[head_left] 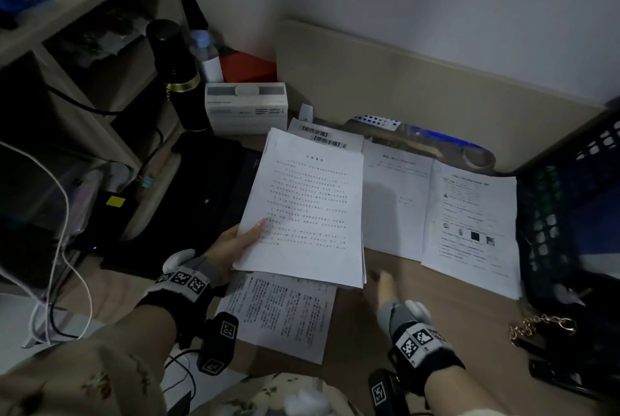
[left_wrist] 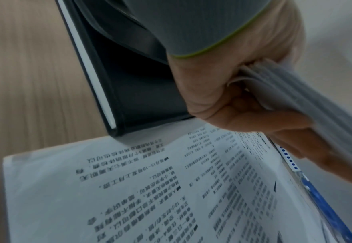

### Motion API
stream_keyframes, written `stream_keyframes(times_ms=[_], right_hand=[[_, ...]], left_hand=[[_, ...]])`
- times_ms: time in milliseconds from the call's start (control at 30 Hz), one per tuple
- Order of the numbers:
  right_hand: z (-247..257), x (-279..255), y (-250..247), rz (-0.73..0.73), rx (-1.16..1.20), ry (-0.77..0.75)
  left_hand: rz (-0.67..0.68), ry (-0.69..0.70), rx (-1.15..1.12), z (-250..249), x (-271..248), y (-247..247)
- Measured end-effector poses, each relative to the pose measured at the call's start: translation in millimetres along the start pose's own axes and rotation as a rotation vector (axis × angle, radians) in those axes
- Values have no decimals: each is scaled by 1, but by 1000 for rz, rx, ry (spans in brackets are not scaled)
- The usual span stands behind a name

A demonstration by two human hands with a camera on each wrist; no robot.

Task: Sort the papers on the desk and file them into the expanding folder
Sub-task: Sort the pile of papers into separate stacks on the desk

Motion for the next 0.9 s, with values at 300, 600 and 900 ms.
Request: stream_keyframes(times_ms=[300,600,900], right_hand=[[23,17,-29,-39,218,-130],[2,27,-21,-133,100,-104],[11,21,-26,-202,-90,-166]], left_hand=[[148,-71,61,22,-9,34],[172,-104,197,36,-11,33],[154,-150,268,31,-16,42]])
Point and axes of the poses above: each hand's wrist, its own x-axis towards the middle knuckle, its own y-axis out of the palm, z = x × y, the point moved 6 cm from there along x, towards the middle knuckle, and after that the axes turned 7 degrees about -z, right-handed, at the moved point
